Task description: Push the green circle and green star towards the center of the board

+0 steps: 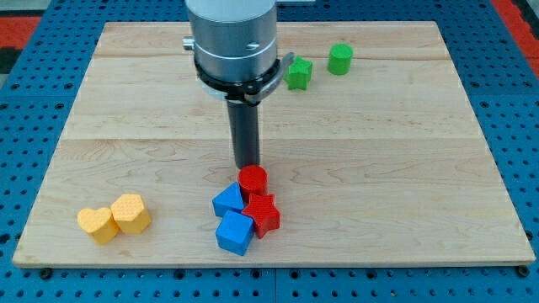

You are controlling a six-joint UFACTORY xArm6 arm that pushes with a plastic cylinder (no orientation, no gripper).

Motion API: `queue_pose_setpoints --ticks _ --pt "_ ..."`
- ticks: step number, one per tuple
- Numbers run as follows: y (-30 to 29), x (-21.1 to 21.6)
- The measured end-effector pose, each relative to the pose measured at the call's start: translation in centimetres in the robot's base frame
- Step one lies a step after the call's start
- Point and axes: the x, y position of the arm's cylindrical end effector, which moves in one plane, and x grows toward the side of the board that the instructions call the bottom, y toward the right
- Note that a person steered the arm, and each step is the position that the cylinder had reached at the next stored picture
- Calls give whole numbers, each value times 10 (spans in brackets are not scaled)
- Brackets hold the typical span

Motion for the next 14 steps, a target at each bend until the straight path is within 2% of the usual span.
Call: queue_pose_setpoints --ticks 1,2,3,4,5,7,9,11,12,13,14 --pt "80 -45" --pt "185 -101" --pt "222 -158" --pt "217 -202" --pt "204 -229" --pt "148 -196" --pt "62 -194" --pt "-8 -152" --pt "12 -139" --pt "39 -150" --pt "40 -191"
